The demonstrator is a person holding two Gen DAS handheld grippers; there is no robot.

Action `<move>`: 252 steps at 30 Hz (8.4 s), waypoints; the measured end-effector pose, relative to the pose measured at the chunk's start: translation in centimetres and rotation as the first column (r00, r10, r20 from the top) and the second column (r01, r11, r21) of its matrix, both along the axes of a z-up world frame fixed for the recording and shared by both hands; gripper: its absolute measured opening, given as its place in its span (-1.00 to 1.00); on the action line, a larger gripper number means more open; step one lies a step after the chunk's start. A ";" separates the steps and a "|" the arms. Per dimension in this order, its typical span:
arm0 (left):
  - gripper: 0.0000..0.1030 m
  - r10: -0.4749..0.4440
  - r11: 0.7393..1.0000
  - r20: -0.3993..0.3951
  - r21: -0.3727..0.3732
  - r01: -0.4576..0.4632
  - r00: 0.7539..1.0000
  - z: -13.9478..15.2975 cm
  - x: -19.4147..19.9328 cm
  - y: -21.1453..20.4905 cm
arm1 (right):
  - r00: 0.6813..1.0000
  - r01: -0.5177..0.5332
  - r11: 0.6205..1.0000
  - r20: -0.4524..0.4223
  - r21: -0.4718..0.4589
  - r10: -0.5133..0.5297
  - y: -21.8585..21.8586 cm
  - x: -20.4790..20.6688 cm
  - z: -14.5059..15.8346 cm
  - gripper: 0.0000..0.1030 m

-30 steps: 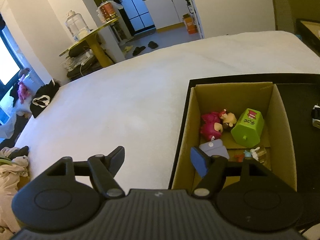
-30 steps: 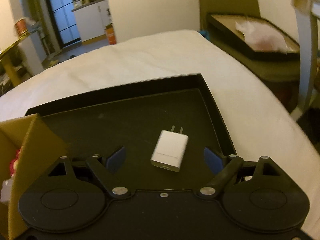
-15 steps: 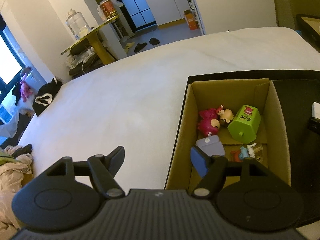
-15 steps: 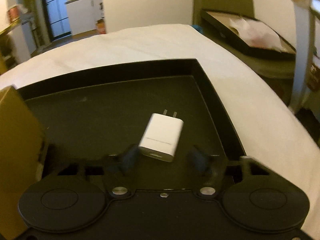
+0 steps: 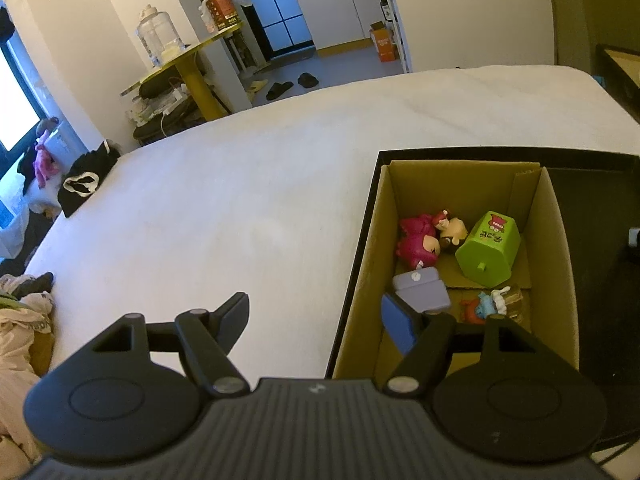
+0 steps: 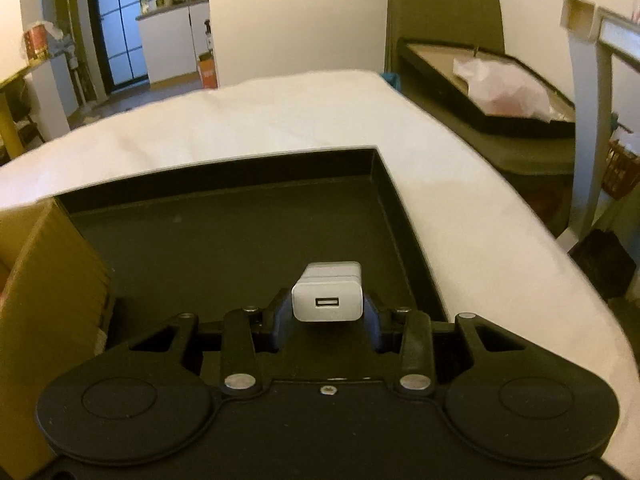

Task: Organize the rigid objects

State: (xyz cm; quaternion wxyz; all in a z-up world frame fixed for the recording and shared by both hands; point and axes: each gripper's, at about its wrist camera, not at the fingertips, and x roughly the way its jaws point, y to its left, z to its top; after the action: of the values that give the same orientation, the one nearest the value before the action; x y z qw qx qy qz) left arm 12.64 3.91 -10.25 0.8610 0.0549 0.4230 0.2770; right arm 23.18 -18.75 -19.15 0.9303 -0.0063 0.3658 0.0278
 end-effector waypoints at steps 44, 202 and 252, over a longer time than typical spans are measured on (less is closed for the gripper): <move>0.39 -0.020 0.991 0.077 -0.127 0.030 0.997 -2.0 -1.8 2.6 | 0.915 -0.388 0.900 0.198 0.197 0.351 6.1 -3.8 10.4 -0.29; 0.79 -0.305 0.911 0.149 -0.240 0.334 0.940 19.2 -13.4 -1.8 | 0.979 -0.203 0.978 -0.011 0.043 0.204 -4.5 -19.8 25.0 1.00; 0.79 -0.285 0.913 0.150 -0.259 0.316 0.947 19.1 -13.2 -1.6 | 0.974 -0.225 0.974 -0.004 0.033 0.225 -4.4 -20.4 25.3 1.00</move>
State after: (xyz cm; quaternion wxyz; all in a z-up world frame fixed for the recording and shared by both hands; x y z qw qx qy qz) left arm -0.56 2.30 8.82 0.9141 -0.0180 0.3969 0.0813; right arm 2.75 -23.14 6.18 0.9196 -0.0324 0.3659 0.1390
